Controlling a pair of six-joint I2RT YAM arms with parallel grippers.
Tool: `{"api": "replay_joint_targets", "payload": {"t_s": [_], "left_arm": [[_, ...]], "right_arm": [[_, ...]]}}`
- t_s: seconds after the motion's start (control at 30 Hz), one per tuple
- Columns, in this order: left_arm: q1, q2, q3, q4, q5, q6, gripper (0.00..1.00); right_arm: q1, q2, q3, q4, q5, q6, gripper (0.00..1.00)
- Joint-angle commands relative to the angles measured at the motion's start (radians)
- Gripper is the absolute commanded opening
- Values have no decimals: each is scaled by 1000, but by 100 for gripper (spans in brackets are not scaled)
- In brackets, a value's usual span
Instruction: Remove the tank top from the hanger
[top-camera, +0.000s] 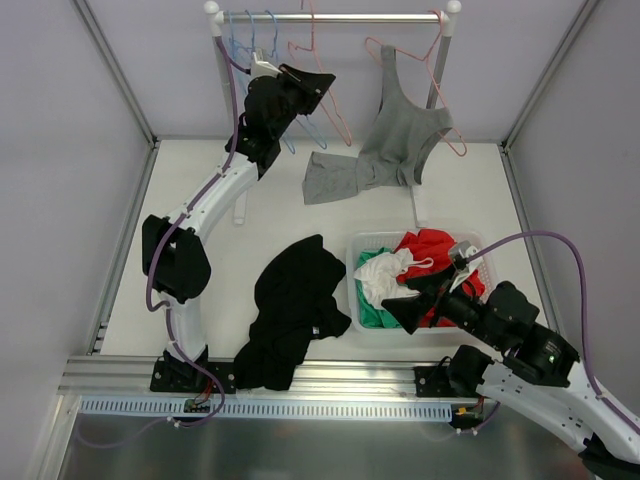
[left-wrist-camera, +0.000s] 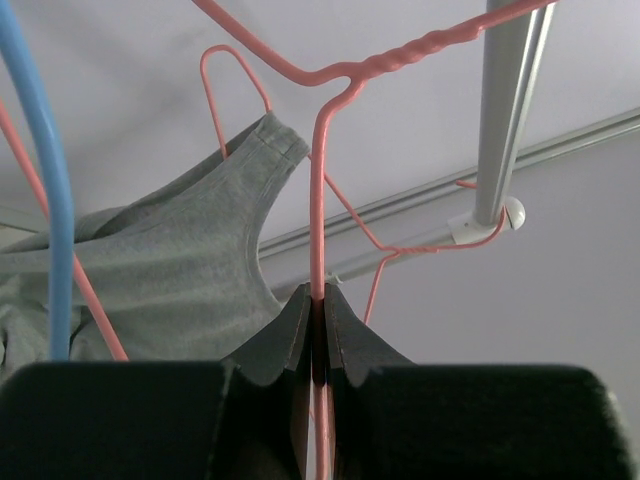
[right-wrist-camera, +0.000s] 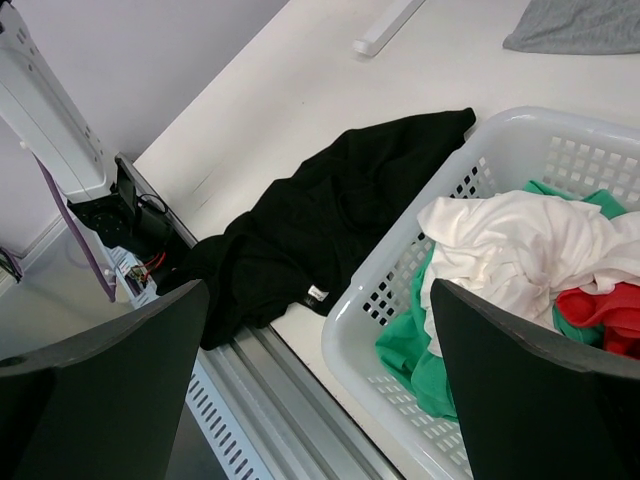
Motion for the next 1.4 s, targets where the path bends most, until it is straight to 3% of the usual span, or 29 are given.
{"api": "replay_joint_targets", "payload": {"t_s": [0.0,0.33,0.4,0.43,0.5,0.53,0.73,0.77,0.8,1.0,1.13,1.37], "left_arm": [[6,-15,3,36,32,-38,0],[8,-84,-121,57,78,-118,0],[6,-115,-142,67,75,-111,4],[5,-131,-146,68,77,-107,17],[3,-150,-141,70,81,-91,21],[3,-162,-136,70,91,-86,33],[-14,-213,-60,60,131,-37,61],[-15,-222,-54,57,135,-37,83],[-18,-231,-55,54,137,-38,99],[-20,-358,-168,53,95,-22,99],[-17,-427,-196,-31,48,18,99],[0,-325,-111,-74,124,89,98]], "right_arm": [[1,10,8,21,24,-7,99],[1,17,5,24,36,-14,99],[1,20,3,28,35,-14,99],[1,22,3,27,35,-14,99],[1,25,6,31,35,-14,100],[3,27,5,33,35,-17,100],[1,51,3,44,51,-26,100],[1,66,5,51,51,-29,99],[3,76,6,56,53,-32,100],[1,224,51,86,41,-81,99],[1,327,110,126,2,-101,99],[1,405,117,177,-28,-95,100]]}}
